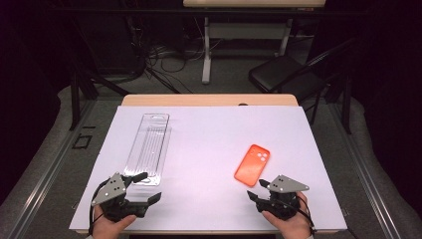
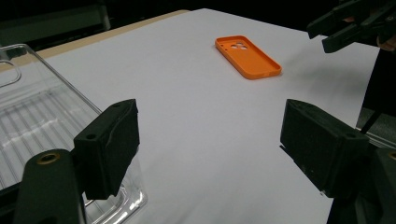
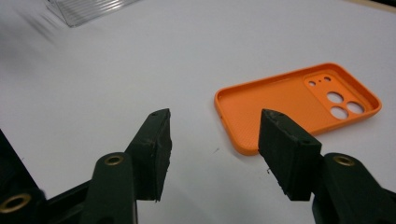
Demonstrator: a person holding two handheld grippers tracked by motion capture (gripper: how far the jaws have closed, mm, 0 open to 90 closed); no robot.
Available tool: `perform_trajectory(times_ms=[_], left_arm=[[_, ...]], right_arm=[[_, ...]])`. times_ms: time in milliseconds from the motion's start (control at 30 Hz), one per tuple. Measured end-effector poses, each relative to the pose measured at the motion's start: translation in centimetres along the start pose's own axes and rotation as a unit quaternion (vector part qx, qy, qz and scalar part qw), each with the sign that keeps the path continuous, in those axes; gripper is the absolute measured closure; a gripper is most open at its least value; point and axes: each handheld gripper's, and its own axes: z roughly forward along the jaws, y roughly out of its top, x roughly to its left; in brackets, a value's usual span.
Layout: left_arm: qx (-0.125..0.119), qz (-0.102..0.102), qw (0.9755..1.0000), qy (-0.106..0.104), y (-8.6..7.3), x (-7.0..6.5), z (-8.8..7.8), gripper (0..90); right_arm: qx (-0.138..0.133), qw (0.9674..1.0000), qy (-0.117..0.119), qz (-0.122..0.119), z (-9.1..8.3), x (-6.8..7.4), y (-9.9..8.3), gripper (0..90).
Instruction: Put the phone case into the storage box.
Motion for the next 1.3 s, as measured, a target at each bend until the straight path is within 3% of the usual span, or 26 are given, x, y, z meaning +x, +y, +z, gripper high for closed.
perform_trajectory(times_ms=[133,400,867,1033,1200,1300], left_arm=[[0.0,-0.001,1.0,0.0,0.0,0.0,0.0,19.7],[0.0,-0.002,1.0,0.001,0.0,0.0,0.0,19.7],[0.003,-0.002,1.0,-0.001,-0.1,0.1,0.1,19.7],[0.004,-0.003,1.0,0.0,-0.1,0.1,0.1,19.7],[0.004,-0.003,1.0,0.0,-0.1,0.1,0.2,19.7],[0.005,-0.003,1.0,-0.001,-0.2,0.1,0.2,19.7]], right_arm=[[0.024,0.9997,0.006,-0.003,0.4,-0.4,0.6,44.3],[0.066,0.9969,0.001,-0.042,1.9,-1.1,1.7,48.8],[0.102,0.9933,0.024,-0.048,3.6,-1.8,3.1,50.2],[0.122,0.9901,0.027,-0.064,4.0,-2.0,3.7,51.6],[0.142,0.9872,0.041,-0.06,4.4,-2.1,4.1,56.6],[0.165,0.9833,0.046,-0.063,4.9,-2.3,4.5,59.0]])
